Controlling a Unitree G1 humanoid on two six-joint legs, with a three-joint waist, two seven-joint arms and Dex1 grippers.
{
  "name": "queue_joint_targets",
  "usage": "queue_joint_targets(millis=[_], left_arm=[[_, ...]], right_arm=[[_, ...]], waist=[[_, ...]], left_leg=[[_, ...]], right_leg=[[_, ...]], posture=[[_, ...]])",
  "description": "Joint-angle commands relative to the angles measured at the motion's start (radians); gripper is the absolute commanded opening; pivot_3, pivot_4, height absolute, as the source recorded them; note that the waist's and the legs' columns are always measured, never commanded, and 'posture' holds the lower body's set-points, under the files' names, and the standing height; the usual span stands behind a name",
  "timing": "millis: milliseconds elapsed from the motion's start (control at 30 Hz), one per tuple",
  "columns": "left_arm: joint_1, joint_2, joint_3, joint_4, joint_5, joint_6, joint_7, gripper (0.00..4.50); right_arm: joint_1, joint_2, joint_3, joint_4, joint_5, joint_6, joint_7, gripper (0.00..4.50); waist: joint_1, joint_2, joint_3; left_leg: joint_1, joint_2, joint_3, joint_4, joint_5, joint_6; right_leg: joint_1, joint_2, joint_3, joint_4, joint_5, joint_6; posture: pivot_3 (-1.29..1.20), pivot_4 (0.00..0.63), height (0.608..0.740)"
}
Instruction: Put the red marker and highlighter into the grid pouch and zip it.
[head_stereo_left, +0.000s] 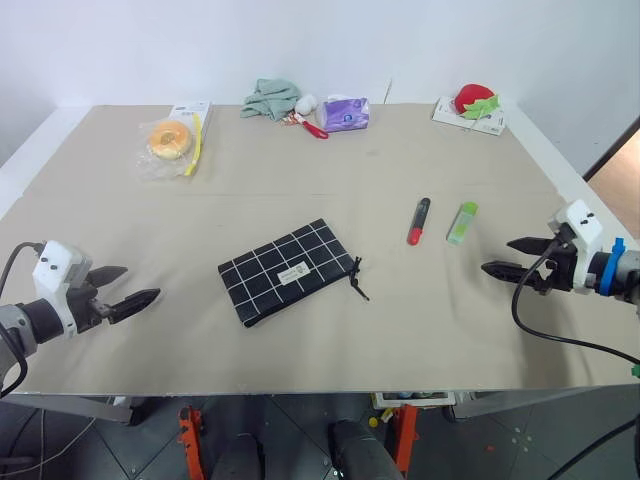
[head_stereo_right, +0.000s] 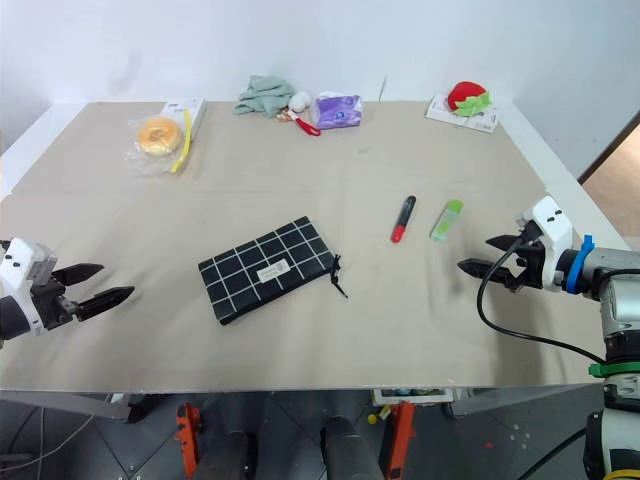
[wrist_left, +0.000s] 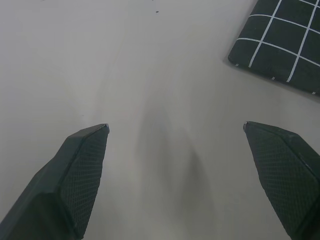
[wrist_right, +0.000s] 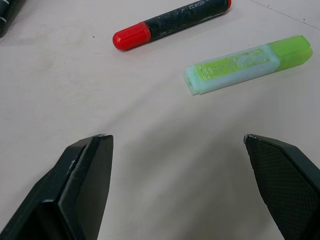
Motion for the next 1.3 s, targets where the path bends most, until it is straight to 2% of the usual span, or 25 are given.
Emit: queue_joint_targets(millis=[33,1100,1300], left_arm=[[-0.021,0.004,0.021,-0.010,-0.005,0.019,0.003,4.46],[-0.126,-0.043,-0.009,0.032,0.023,0.041,0.011,4.46],[-0.150,-0.065,-0.016,0.035,0.030,0.016,0.007,4.46]], right_arm=[[0.000,-0.015,-0.040,-0.036,0.015,0.003,-0.008,4.50],[0.023,-0.013,-0.076,-0.053,0.028,0.012,-0.038,4.50],[0.013,0.021,-0.113,-0.098,0.072,0.005,-0.063,4.50]], waist=[[0.000,0.000,0.000],[0.003,0.000,0.000],[0.004,0.000,0.000]], left_leg=[[0.000,0.000,0.000,0.000,0.000,0.000],[0.000,0.000,0.000,0.002,0.000,0.000],[0.001,0.000,0.000,0.002,0.000,0.000]], right_leg=[[0.000,0.000,0.000,0.000,0.000,0.000],[0.000,0.000,0.000,0.003,0.000,0.000],[0.000,0.000,0.000,0.003,0.000,0.000]], posture=[[0.00,0.150,0.740],[0.00,0.150,0.740],[0.00,0.150,0.740]])
